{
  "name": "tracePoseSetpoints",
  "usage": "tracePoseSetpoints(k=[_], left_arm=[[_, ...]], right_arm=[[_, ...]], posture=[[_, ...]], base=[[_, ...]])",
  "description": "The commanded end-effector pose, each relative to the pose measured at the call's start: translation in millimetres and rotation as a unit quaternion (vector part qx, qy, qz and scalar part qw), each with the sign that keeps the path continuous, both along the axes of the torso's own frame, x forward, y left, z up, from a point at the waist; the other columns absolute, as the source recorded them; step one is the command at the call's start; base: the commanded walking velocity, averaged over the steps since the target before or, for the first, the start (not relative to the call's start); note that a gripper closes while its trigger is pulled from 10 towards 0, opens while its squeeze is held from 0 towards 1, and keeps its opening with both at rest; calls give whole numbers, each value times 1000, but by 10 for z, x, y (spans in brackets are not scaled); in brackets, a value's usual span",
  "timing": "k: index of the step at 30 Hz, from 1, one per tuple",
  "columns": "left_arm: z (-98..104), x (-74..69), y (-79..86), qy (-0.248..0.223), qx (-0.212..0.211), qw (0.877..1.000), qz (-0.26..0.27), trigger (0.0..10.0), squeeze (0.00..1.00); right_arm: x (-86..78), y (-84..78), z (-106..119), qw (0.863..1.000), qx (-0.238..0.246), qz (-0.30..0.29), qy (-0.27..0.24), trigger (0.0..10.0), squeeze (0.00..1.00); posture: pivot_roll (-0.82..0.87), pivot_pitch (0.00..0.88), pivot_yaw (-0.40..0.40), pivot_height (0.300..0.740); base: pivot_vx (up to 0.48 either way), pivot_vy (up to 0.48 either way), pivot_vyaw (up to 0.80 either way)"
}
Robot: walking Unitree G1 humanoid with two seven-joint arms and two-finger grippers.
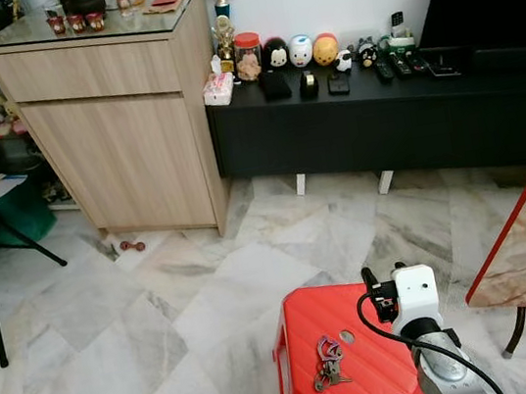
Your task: Hang keys on a hook
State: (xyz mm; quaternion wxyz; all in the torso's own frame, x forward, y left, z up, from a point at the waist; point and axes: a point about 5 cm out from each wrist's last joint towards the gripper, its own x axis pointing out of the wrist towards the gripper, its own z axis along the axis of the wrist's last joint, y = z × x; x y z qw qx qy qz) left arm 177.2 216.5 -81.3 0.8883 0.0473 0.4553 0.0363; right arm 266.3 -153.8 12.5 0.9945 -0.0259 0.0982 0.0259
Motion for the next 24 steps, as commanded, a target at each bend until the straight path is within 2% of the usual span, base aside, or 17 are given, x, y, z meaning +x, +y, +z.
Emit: tracePoseSetpoints(k=[1, 12, 16, 18, 24], left_arm=[[-5, -1, -15, 4, 4, 1000, -7, 10000, 0], [-6, 0, -21, 6, 2, 1000, -10, 10000, 0], [-7, -1, -23, 7, 2, 1000, -11, 10000, 0], [-7, -1, -23, 7, 1, 1000, -11, 10000, 0], [-10, -8, -22, 8, 2, 1000, -12, 10000, 0]], right_arm=[[-20, -13, -48, 1000, -2, 0, 16, 10000, 0], [-46, -5, -98, 999, 0, 10, 30, 10000, 0], [-26, 4, -150, 998, -10, 22, 62, 10000, 0], [2, 12, -176, 996, -30, 33, 83, 10000, 0], [67, 41, -237, 988, -38, 56, 138, 10000, 0]], posture=[[69, 0, -64, 643], [68, 0, -62, 643], [65, 0, -62, 643], [65, 0, -61, 643], [60, 1, -59, 643]], base=[[0, 0, 0], [0, 0, 0], [0, 0, 0], [0, 0, 0], [0, 0, 0]])
